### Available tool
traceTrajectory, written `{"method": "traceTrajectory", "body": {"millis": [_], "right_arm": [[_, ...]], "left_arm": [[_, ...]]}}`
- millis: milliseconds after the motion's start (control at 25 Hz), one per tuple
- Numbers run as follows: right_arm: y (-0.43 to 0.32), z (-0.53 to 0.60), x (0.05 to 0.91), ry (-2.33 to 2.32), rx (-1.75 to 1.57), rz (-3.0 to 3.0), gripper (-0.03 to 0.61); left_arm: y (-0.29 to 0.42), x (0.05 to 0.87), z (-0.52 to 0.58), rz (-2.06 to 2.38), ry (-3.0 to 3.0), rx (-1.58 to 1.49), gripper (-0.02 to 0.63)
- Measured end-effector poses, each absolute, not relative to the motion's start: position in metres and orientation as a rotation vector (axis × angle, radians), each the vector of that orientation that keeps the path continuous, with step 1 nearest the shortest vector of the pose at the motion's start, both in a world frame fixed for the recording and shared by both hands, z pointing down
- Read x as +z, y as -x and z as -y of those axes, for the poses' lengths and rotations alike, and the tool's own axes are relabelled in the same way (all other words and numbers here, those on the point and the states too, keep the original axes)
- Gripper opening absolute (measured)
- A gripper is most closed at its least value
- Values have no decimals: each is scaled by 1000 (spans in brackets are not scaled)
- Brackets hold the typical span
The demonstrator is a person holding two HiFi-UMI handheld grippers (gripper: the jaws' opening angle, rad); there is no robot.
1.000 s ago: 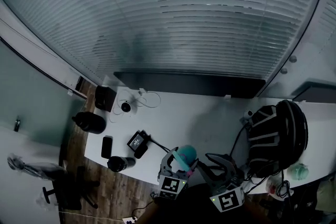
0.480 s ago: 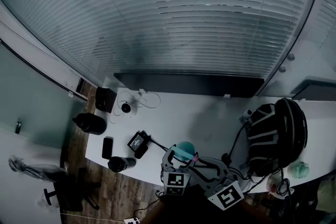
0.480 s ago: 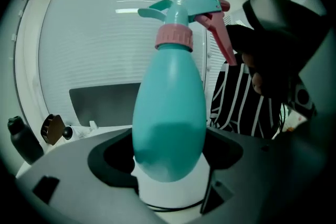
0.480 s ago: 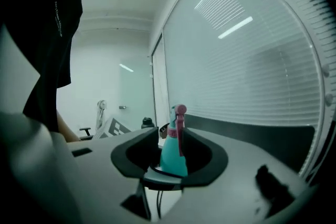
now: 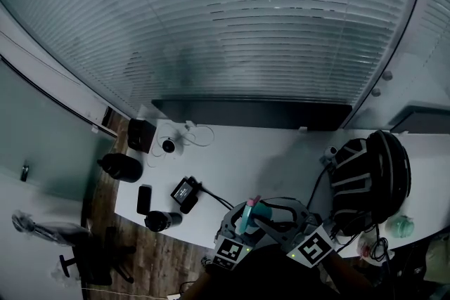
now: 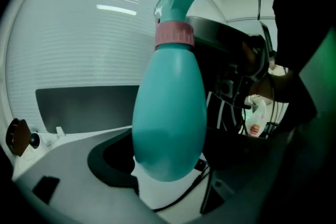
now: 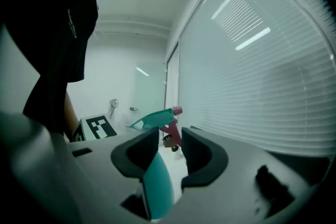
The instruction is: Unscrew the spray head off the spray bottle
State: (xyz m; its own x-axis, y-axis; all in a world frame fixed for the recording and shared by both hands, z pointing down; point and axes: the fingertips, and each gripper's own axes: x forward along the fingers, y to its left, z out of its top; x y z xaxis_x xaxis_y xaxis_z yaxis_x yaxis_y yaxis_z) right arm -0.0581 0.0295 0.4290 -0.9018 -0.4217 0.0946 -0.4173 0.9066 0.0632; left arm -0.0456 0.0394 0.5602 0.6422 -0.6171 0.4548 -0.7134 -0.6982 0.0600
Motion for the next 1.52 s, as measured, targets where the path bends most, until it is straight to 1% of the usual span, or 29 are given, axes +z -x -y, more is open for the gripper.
{"method": "traceTrajectory", "body": {"millis": [120,200,320,440,600,760,880,1040,1200,1360,1440,1520], "right_arm": [[62,-34,430,-516,-75,2993,137],[55,-34,433,-499,-68,2990,137],[45,-30,421,-649,-24,3042,137],[57,-38,439,-682,-8,2925,137],[87,-45,448,-655,-109,2859,137],[97,-39,451,-675,-121,2805,137],[100,-42,451,-627,-173,2787,137],[98,-52,451,-498,-127,2816,135],[94,-74,451,-236,-17,2846,135],[85,-99,441,2,7,2894,135],[80,-100,436,26,17,2915,135],[75,-92,431,-23,32,2939,135]], "left_arm": [[44,559,-48,996,-2671,609,385],[51,560,-48,1016,-2631,579,385],[76,559,-31,1174,-2495,489,387],[95,562,-16,1339,-2452,569,386],[83,565,-15,1382,-2477,632,387],[72,570,-20,1385,-2520,688,386],[70,568,-21,1365,-2534,658,387],[59,566,-32,1150,-2662,649,387],[44,566,-67,710,-2770,576,386],[34,579,-115,269,-2795,636,385],[37,584,-119,241,-2772,624,385],[42,591,-108,346,-2754,613,386]]}}
